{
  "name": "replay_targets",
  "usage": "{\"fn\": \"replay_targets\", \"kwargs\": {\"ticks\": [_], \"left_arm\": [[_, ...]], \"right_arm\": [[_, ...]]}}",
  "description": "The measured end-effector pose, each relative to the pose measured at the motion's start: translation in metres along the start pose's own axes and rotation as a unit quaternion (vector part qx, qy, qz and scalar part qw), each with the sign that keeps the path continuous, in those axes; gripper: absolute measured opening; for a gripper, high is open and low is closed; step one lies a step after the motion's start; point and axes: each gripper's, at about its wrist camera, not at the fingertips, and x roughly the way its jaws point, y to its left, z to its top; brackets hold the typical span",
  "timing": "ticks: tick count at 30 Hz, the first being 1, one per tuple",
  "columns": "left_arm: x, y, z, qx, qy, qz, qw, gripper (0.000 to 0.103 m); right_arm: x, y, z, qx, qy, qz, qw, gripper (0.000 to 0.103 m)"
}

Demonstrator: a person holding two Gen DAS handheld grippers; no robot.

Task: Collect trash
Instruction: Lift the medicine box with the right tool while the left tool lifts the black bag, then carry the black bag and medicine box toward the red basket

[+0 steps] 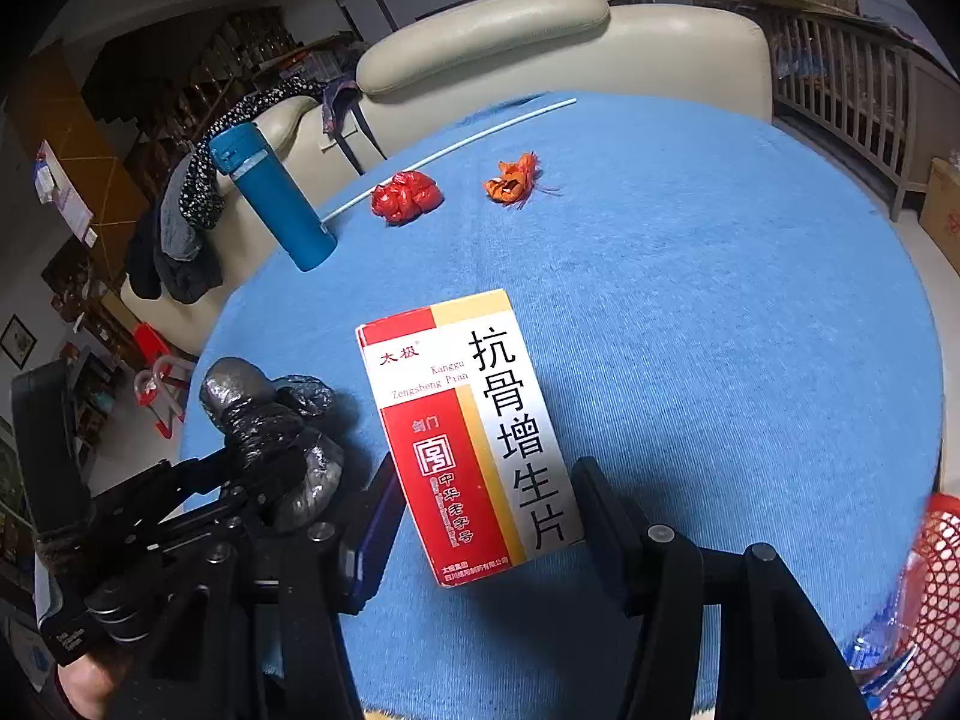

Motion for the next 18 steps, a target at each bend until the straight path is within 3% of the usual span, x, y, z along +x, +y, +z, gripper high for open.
{"fn": "replay_targets", "kwargs": {"ticks": [18], "left_arm": [[-0.021,-0.027,-0.008,0.039,-0.013,0.007,0.9991,0.044]], "right_arm": [[-0.032,-0.014,-0.019,0.029,-0.033,0.012,0.999,0.059]]}}
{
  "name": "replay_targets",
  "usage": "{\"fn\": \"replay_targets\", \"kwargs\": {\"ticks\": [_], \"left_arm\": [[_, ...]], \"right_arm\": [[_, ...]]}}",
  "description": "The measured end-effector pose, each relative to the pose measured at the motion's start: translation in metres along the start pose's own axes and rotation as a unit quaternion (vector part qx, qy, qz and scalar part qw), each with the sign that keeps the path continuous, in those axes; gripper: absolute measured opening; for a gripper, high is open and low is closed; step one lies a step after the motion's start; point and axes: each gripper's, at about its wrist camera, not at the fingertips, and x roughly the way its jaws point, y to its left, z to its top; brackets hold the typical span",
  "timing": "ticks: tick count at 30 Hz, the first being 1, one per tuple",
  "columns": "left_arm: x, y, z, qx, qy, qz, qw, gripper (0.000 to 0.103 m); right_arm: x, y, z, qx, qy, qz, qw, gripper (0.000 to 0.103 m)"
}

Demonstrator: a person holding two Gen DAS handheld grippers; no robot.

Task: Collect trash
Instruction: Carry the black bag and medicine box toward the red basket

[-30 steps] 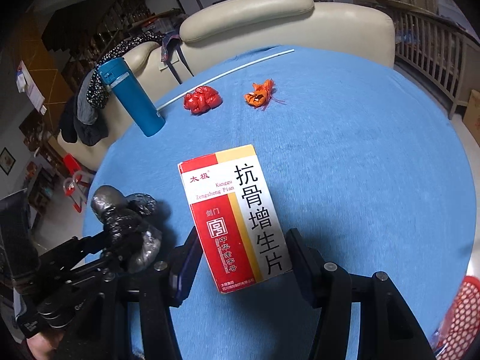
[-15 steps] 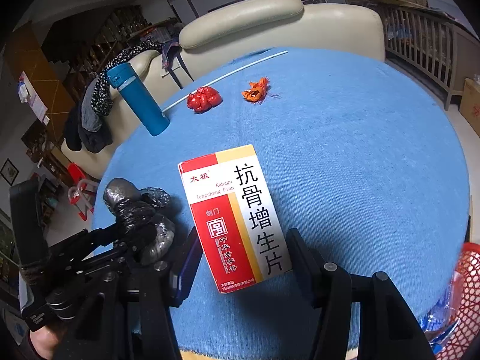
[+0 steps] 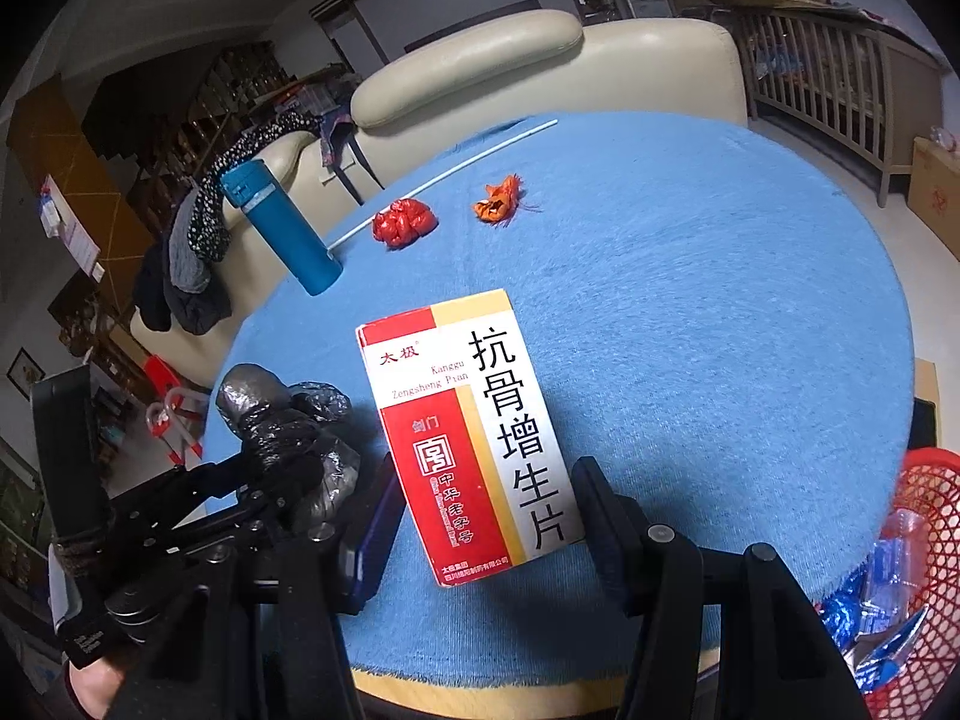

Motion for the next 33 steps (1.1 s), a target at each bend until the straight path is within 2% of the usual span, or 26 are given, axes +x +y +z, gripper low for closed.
{"fn": "replay_targets", "kwargs": {"ticks": [19,33], "left_arm": [[-0.036,-0.041,0.000,0.062,-0.038,-0.007,0.9973,0.044],[-0.023,-0.064,-0.005,0.089,-0.024,-0.004,0.9957,0.044]], "right_arm": [[-0.065,-0.017,-0.015,0.029,-0.067,0.010,0.997,0.059],[-0.081,-0.038,-0.027,0.057,-0.089,0.017,0.994,0.059]]}}
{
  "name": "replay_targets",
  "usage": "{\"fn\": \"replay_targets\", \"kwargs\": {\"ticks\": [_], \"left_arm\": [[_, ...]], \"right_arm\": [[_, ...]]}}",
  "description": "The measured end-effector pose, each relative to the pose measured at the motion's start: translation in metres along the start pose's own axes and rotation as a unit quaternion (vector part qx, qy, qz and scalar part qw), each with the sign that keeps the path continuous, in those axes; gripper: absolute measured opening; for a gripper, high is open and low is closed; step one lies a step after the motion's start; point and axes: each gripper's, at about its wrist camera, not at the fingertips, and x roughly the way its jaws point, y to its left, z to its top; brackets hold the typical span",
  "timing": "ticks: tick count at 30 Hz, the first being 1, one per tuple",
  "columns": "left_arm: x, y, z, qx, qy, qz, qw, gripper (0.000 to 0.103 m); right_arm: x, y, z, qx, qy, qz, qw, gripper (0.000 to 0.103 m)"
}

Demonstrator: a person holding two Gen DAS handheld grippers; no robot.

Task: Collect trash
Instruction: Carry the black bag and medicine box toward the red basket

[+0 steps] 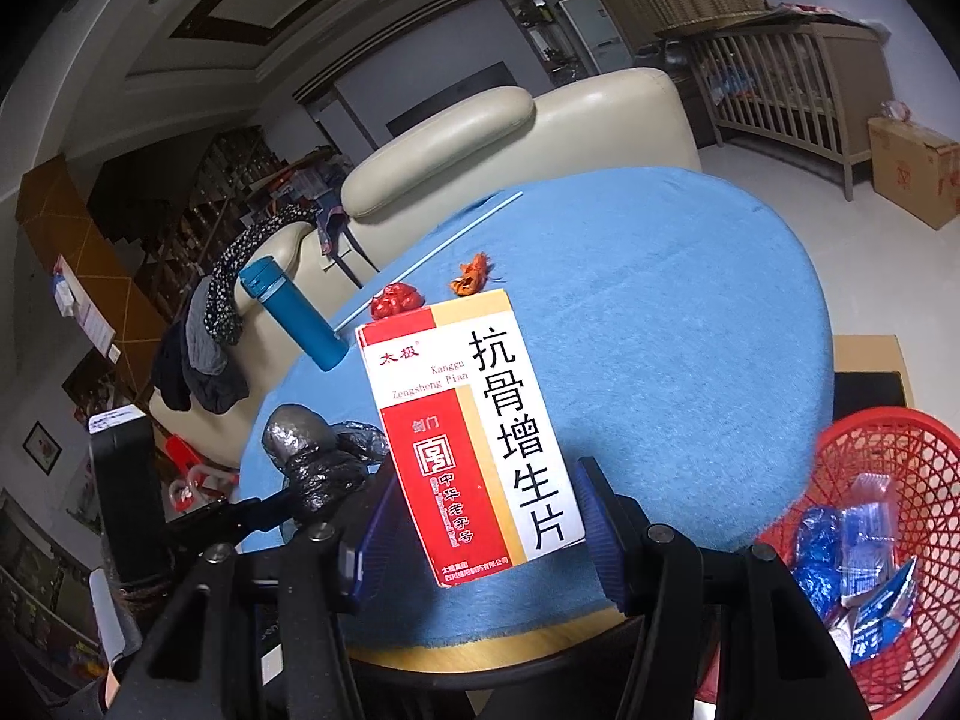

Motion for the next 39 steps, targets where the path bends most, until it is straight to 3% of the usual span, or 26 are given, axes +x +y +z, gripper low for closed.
{"fn": "replay_targets", "kwargs": {"ticks": [17,39], "left_arm": [[0.000,-0.049,0.003,0.048,0.000,-0.014,0.9987,0.044],[-0.007,-0.088,0.012,0.084,-0.016,-0.041,0.9955,0.044]], "right_arm": [[-0.042,-0.035,0.000,0.040,-0.046,0.000,0.998,0.059],[-0.065,-0.055,-0.006,0.063,-0.063,-0.011,0.996,0.059]]}}
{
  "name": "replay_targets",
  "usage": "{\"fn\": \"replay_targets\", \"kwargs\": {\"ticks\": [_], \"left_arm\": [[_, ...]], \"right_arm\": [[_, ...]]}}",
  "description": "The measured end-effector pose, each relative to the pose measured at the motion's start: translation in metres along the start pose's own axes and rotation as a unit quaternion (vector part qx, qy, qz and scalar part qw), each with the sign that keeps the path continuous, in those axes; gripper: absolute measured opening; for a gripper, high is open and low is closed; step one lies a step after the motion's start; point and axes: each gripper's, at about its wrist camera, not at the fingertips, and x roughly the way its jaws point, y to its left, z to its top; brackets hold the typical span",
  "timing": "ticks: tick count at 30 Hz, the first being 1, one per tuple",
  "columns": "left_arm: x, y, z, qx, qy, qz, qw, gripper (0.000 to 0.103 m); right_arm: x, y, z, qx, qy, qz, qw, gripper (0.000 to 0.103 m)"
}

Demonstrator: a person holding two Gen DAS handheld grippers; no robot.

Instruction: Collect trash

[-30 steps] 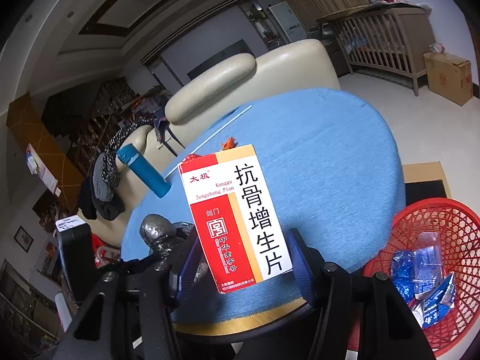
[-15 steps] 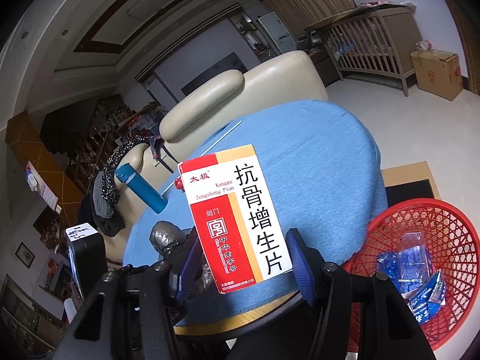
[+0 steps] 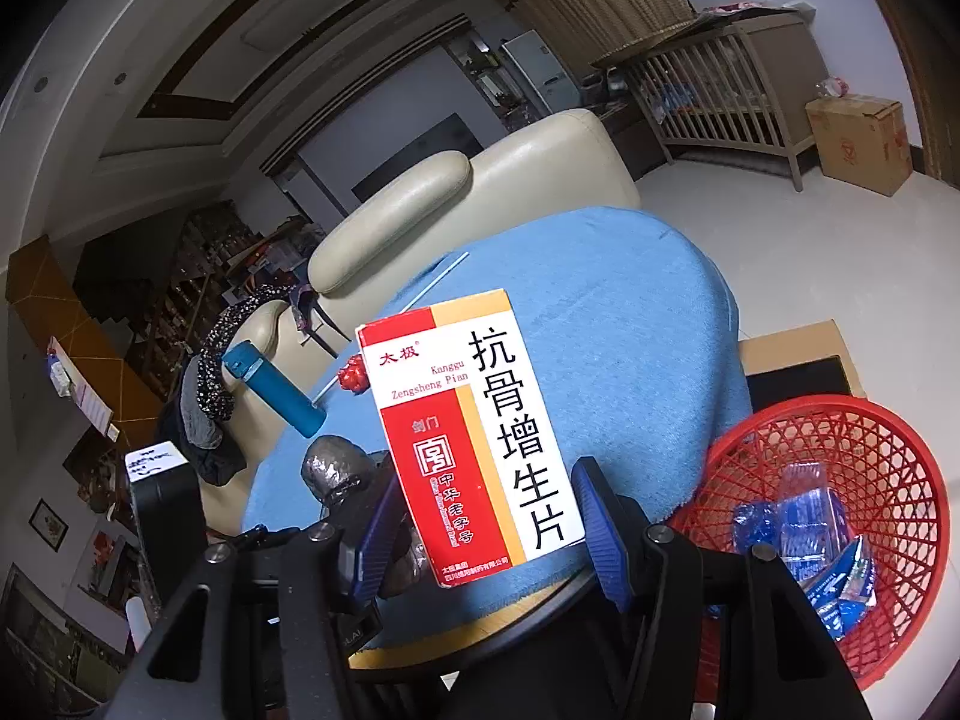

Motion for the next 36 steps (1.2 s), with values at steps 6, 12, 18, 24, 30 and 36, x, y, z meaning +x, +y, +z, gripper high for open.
{"fn": "replay_targets", "kwargs": {"ticks": [6,12,18,24,30,36], "left_arm": [[0.000,-0.010,0.006,0.010,-0.002,-0.008,0.9999,0.044],[0.002,-0.026,0.016,0.019,0.002,-0.028,0.9994,0.044],[0.000,-0.044,0.026,0.032,-0.002,-0.042,0.9986,0.044],[0.004,-0.063,0.036,0.048,-0.004,-0.057,0.9972,0.044],[0.012,-0.080,0.043,0.055,0.000,-0.075,0.9957,0.044],[0.020,-0.094,0.049,0.062,0.005,-0.096,0.9934,0.044]], "right_arm": [[-0.004,-0.008,0.000,0.009,-0.002,-0.008,1.000,0.059],[-0.011,-0.019,0.001,0.018,-0.007,-0.020,1.000,0.059],[-0.018,-0.038,0.003,0.036,-0.013,-0.036,0.999,0.059],[-0.026,-0.055,0.006,0.052,-0.019,-0.051,0.997,0.059],[-0.033,-0.076,0.003,0.068,-0.015,-0.073,0.995,0.059],[-0.035,-0.093,0.000,0.083,-0.004,-0.096,0.992,0.059]]}}
